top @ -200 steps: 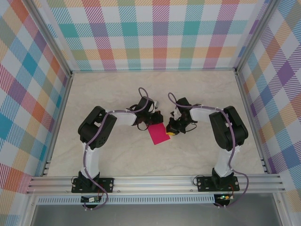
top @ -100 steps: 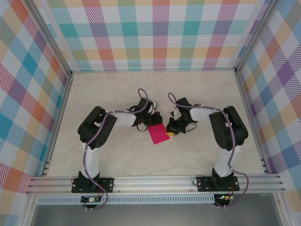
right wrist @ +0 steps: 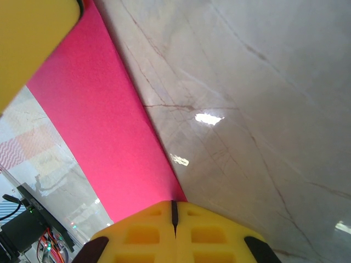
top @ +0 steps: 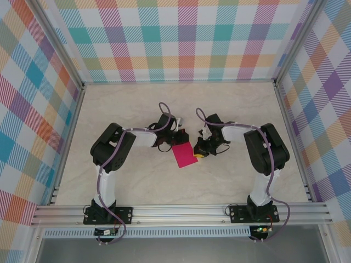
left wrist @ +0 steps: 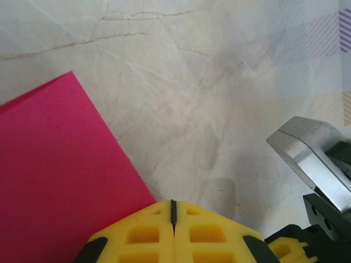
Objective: Fold a paper plane with a square sheet of paper (pick it up from the middle)
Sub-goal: First fold in half a square sheet of paper at the center of the table, then rotate the square sheet of paper at the center of the table.
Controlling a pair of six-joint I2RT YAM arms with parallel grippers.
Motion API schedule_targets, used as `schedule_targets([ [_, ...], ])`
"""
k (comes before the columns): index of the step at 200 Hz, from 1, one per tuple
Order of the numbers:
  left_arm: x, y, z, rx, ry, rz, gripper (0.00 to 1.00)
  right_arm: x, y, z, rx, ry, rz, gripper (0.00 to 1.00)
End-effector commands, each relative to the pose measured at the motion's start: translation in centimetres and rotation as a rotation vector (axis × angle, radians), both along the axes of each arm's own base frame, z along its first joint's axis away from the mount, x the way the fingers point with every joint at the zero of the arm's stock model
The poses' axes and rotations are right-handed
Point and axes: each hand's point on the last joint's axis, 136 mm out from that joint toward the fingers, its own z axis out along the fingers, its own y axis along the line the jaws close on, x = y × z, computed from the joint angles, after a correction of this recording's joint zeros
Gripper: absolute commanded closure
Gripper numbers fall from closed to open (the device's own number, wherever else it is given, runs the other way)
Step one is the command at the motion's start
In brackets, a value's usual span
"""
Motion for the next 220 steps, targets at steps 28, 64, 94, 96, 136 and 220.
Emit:
schedule_targets([
  [28, 1.8, 0.4, -1.1, 0.063, -0.011, 0.019, 0.99, -3.0, -2.2, -3.5, -0.126, 0.106, 0.012, 0.95],
  [64, 2.3, 1.8, -2.8, 0.149, -0.014, 0.039, 1.00, -3.1, -2.3, -3.5, -0.129, 0.108, 0.015, 0.95],
  [94, 3.3, 2.9, -3.6, 0.173, -0.014, 0.063, 1.00, -3.5, -2.6, -3.8, -0.145, 0.120, 0.017, 0.95],
  [96, 3.3, 3.1, -3.7, 0.176, -0.013, 0.067, 1.00, -3.6, -2.7, -3.9, -0.146, 0.122, 0.018, 0.95],
  [136, 5.3, 4.5, -3.3, 0.195, -0.031, 0.100, 1.00, -4.3, -3.4, -4.5, -0.179, 0.143, 0.024, 0.95],
  [220, 9.2, 6.5, -2.9, 0.204, -0.035, 0.140, 0.99, -4.8, -3.9, -4.9, -0.202, 0.154, 0.026, 0.95],
])
